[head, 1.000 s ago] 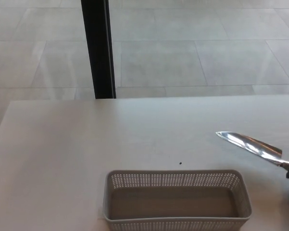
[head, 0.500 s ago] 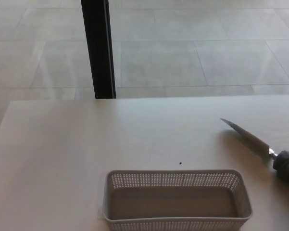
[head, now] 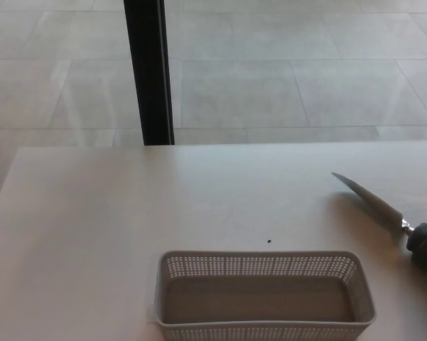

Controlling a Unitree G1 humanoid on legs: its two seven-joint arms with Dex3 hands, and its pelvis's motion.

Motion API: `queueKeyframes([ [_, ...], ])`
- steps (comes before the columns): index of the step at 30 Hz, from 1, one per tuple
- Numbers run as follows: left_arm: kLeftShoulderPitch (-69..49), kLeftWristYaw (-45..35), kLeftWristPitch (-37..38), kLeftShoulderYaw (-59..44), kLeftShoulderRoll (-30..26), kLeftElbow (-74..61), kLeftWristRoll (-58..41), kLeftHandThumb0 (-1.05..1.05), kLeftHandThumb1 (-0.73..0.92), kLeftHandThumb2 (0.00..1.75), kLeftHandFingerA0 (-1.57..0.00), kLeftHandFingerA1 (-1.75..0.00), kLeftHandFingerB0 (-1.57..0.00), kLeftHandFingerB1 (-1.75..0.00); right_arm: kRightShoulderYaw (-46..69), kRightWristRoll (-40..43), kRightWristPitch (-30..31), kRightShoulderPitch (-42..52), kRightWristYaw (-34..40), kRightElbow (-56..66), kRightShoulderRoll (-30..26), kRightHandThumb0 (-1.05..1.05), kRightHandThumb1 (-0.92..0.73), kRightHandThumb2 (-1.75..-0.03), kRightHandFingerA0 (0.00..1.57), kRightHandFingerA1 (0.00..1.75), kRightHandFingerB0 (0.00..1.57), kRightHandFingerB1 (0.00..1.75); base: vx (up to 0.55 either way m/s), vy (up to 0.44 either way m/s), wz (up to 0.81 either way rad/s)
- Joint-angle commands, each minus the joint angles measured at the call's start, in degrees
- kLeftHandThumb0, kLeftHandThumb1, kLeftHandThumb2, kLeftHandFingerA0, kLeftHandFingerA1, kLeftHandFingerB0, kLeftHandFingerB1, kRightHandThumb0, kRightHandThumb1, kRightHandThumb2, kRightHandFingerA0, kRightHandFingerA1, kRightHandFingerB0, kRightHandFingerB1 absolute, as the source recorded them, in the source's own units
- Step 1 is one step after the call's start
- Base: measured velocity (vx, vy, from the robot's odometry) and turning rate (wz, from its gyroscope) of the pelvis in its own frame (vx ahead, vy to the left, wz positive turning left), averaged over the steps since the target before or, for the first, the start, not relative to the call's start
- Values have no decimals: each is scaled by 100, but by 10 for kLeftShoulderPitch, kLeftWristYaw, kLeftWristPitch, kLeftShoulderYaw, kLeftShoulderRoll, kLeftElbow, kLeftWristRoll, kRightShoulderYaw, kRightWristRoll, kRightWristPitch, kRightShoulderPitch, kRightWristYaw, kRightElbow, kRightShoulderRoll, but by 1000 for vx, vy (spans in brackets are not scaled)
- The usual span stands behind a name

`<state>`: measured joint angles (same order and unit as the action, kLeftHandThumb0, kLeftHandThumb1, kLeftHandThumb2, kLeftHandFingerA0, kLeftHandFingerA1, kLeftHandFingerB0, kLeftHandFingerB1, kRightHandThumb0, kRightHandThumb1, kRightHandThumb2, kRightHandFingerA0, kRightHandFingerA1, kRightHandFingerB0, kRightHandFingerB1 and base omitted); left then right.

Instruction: A garden tool is kept on the righthand side and a container is kept on the lefthand side on a desk infront of the robot. the robot uses its right hand to pick up the garden tool and makes a scooping motion inside the container

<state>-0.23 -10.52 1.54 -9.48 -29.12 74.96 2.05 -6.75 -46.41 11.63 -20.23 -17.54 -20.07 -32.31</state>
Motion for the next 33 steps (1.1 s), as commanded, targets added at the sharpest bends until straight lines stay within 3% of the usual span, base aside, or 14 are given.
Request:
queueKeyframes([
  [1,-5,11,2,3,-5,2,6,-53,69,60,-62,-64,-55,-50,121,139,26,110,-179,127,-120,-98,-58,-93,0,0,0,3,0,0,0],
  [10,1,17,-4,4,-6,6,9,-49,70,61,-62,-65,-53,-51,418,271,-5,258,-97,46,-90,-78,-55,-96,0,34,0,36,0,0,0],
  [11,-1,16,5,12,-10,4,17,-49,72,61,-60,-65,-52,-51,473,311,-19,266,-69,-11,-72,-65,-68,-61,0,52,6,47,0,0,0],
  [12,0,18,0,1,-9,5,6,-49,68,60,-63,-65,-55,-52,498,332,-33,270,-59,-47,-66,-62,-67,-60,0,54,6,49,0,0,0],
  [15,-1,17,-4,-5,-8,4,0,-49,68,60,-61,-67,-54,-52,549,369,-57,279,-32,-138,-56,-38,-49,-103,5,58,0,53,0,0,0],
  [16,-3,15,-4,-5,-7,3,-2,-50,69,60,-57,-66,-52,-51,553,360,-61,284,15,-183,-51,-66,-53,-85,4,61,7,55,0,0,0],
  [19,-5,14,1,-1,-5,1,3,-50,69,60,-59,-65,-52,-51,544,341,-108,291,83,-255,-50,-59,-67,-61,4,69,10,56,0,0,0],
  [22,0,19,-5,2,-4,5,7,-49,70,61,-59,-64,-52,-51,506,304,-136,295,184,-367,-40,-52,-63,-59,20,71,20,54,0,0,0],
  [23,-2,18,-4,3,-4,4,7,-50,70,61,-60,-65,-53,-51,511,313,-168,303,223,-395,-13,-46,-61,-58,62,118,25,59,0,0,0],
  [24,-2,19,-3,2,-4,4,6,-49,70,61,-60,-65,-52,-51,515,317,-170,307,248,-399,13,-49,-58,-59,61,131,24,65,0,0,0],
  [29,-8,23,-2,10,0,5,14,-49,73,61,-61,-65,-52,-51,555,362,-179,298,237,-413,44,-37,-59,-58,74,127,27,59,0,0,0],
  [30,-10,24,-1,9,-1,5,13,-49,70,61,-61,-65,-54,-51,564,372,-180,297,234,-421,52,-36,-58,-57,57,116,21,59,0,0,0],
  [31,-12,26,1,7,0,4,12,-48,71,61,-61,-64,-53,-51,577,388,-182,296,226,-429,65,-38,-58,-58,67,130,21,59,0,0,0],
  [33,-17,20,2,10,-2,5,14,-51,72,62,-57,-63,-50,-49,572,381,-192,308,225,-430,80,-39,-61,-58,60,110,21,59,0,0,0],
])
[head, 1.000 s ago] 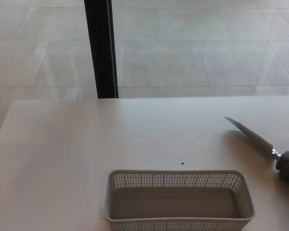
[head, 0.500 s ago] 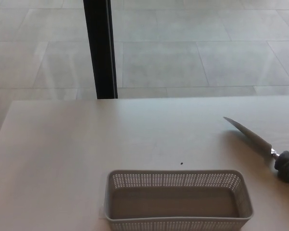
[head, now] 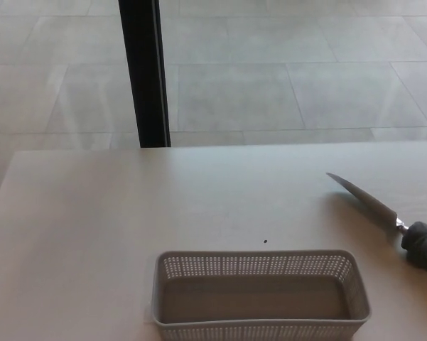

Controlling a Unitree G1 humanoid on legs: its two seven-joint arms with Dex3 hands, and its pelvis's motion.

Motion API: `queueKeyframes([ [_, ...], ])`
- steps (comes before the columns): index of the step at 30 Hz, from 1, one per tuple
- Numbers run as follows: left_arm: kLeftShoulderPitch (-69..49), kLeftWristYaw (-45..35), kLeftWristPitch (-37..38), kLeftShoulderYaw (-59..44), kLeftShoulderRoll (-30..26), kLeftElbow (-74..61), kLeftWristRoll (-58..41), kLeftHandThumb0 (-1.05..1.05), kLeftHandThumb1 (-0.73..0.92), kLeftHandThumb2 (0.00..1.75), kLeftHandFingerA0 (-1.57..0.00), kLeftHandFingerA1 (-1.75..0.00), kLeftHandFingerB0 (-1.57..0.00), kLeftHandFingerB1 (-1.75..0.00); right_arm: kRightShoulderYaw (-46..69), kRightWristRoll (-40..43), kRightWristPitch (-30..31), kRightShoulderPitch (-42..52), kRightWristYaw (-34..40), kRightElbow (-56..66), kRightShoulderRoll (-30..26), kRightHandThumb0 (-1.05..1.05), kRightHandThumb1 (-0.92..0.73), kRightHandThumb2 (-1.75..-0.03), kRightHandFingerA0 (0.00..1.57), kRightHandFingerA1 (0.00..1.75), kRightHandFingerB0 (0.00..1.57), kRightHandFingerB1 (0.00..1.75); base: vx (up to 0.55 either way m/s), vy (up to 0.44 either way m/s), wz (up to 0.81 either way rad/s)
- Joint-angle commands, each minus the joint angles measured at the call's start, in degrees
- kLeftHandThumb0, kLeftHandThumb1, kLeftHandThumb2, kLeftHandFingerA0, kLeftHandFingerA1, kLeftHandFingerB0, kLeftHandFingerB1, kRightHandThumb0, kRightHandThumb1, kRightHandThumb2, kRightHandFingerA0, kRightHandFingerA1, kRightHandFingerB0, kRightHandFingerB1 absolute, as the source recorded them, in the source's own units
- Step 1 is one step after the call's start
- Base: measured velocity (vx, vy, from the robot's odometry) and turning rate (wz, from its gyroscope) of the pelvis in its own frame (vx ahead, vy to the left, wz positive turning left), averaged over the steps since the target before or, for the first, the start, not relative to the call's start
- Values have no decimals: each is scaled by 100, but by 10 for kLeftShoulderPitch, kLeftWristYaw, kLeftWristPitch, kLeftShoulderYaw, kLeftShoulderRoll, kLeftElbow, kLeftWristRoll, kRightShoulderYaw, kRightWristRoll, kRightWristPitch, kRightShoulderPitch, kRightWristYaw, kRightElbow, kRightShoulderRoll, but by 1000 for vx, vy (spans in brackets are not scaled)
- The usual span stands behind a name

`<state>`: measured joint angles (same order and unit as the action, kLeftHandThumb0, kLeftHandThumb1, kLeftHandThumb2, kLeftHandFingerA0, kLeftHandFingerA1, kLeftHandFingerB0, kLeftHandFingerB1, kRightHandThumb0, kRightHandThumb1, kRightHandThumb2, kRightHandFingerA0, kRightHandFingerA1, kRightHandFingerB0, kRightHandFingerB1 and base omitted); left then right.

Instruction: A garden tool is kept on the righthand side and a container is kept on the lefthand side on a desk infront of the robot. the robot uses its right hand to pick up the garden tool and makes a scooping motion inside the container

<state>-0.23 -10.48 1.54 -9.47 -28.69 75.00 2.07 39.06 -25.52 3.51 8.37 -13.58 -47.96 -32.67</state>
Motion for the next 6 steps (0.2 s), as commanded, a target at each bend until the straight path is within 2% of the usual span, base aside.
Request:
queueKeyframes([
  [1,-17,19,-2,13,-7,4,16,-52,70,61,-61,-61,-54,-48,121,180,-130,23,189,-159,91,-39,-48,-79,71,100,27,60,0,0,0],
  [3,-18,26,-4,15,-5,4,18,-52,70,61,-61,-61,-54,-48,127,183,-151,24,195,-165,94,-39,-48,-79,71,100,27,60,0,0,0],
  [4,-19,25,-1,12,-3,4,14,-49,71,61,-62,-61,-54,-49,133,189,-180,28,198,-172,102,-31,-62,-58,64,93,31,57,0,0,0],
  [5,-20,18,-2,3,-1,5,5,-47,70,61,-61,-61,-52,-49,120,175,-192,33,212,-181,106,-33,-62,-58,62,80,33,55,0,0,0],
  [6,-20,18,-2,3,-1,5,5,-47,70,61,-61,-61,-52,-49,120,175,-192,33,212,-181,106,-33,-62,-58,62,80,33,55,0,0,0],
])
